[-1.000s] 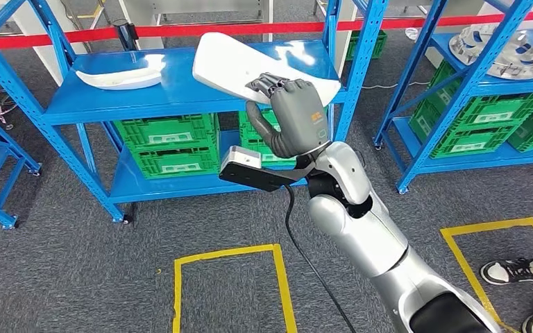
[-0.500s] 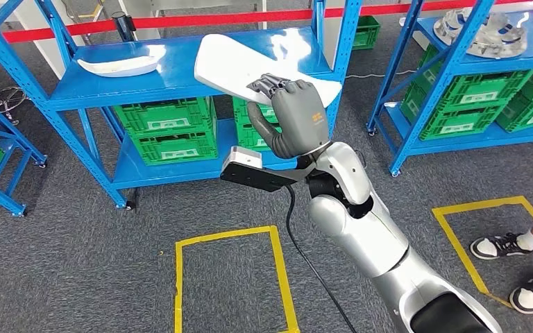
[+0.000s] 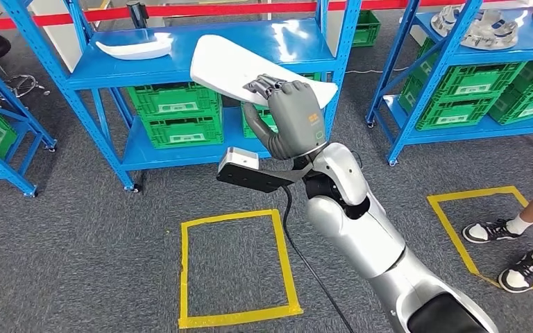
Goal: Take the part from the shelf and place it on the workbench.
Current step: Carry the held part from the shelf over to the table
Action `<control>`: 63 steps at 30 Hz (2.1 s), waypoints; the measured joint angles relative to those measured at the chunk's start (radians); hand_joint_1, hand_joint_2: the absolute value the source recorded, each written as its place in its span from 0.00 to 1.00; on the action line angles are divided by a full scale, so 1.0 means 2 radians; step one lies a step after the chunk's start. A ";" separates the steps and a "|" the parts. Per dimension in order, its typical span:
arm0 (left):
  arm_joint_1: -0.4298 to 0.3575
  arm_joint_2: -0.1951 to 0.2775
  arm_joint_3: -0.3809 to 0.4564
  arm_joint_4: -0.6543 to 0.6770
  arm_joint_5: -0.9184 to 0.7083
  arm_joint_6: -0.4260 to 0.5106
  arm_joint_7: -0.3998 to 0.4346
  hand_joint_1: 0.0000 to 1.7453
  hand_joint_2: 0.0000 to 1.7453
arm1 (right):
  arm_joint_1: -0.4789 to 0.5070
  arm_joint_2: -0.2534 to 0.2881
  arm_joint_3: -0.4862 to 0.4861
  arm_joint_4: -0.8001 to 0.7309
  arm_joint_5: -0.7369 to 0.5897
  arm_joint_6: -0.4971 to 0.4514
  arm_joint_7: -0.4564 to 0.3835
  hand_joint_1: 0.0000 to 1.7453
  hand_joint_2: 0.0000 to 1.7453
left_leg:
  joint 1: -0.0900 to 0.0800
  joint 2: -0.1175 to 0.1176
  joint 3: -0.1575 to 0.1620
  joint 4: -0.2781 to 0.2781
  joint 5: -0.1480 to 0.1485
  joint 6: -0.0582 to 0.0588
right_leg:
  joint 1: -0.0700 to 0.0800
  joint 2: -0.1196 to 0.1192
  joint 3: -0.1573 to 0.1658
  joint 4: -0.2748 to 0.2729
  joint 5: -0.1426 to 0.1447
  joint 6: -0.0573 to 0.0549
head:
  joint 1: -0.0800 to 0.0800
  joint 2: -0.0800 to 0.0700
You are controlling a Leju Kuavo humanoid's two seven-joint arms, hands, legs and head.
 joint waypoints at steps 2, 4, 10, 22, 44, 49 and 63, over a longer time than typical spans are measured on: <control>0.000 0.000 0.000 0.000 0.000 0.000 0.000 0.00 1.00 | 0.000 0.000 0.000 0.000 0.001 0.000 0.000 1.00 1.00 | 0.000 0.001 -0.016 0.001 0.014 0.004 | 0.000 0.001 -0.018 0.063 -0.055 0.004 | 0.000 0.000; 0.000 0.000 0.000 0.000 0.000 0.000 0.000 0.00 1.00 | 0.000 0.000 0.000 0.000 0.001 0.000 0.000 1.00 1.00 | -0.001 0.001 -0.036 0.004 0.028 0.004 | 0.000 0.001 -0.024 0.122 -0.077 0.006 | 0.000 0.000; 0.001 0.000 0.000 -0.001 0.000 0.000 0.000 0.00 1.00 | -0.002 0.001 0.000 -0.001 0.001 0.000 0.000 1.00 1.00 | -0.002 0.001 -0.079 0.015 0.058 -0.005 | 0.005 0.002 0.098 -0.005 -0.062 -0.008 | 0.000 0.000; 0.002 0.003 0.000 0.000 -0.004 0.000 0.002 0.00 1.00 | 0.009 0.000 0.000 -0.002 0.005 -0.003 0.007 1.00 1.00 | 0.005 -0.001 -0.072 0.120 -0.001 -0.031 | 0.001 -0.001 0.038 -0.024 -0.007 -0.024 | 0.001 0.000; -0.004 0.002 -0.001 0.000 -0.004 0.000 0.010 0.00 1.00 | 0.024 -0.009 -0.011 -0.014 0.014 0.004 0.026 1.00 1.00 | 0.002 0.001 -0.076 0.015 0.054 -0.020 | 0.003 0.002 0.092 -0.022 -0.053 -0.016 | 0.002 0.000; -0.004 0.002 -0.002 0.000 -0.004 0.000 0.011 0.00 1.00 | 0.024 -0.007 -0.012 -0.014 0.013 0.006 0.027 1.00 1.00 | 0.004 0.000 -0.104 0.130 -0.041 -0.030 | 0.001 0.000 0.060 -0.025 -0.023 -0.025 | 0.001 0.000; -0.009 0.002 -0.012 0.000 -0.017 0.000 0.001 0.00 1.00 | 0.029 -0.008 -0.015 -0.021 0.018 0.009 0.027 1.00 1.00 | 0.000 0.003 0.007 -0.011 0.002 0.003 | 0.000 0.002 -0.020 0.065 -0.039 0.005 | 0.001 0.000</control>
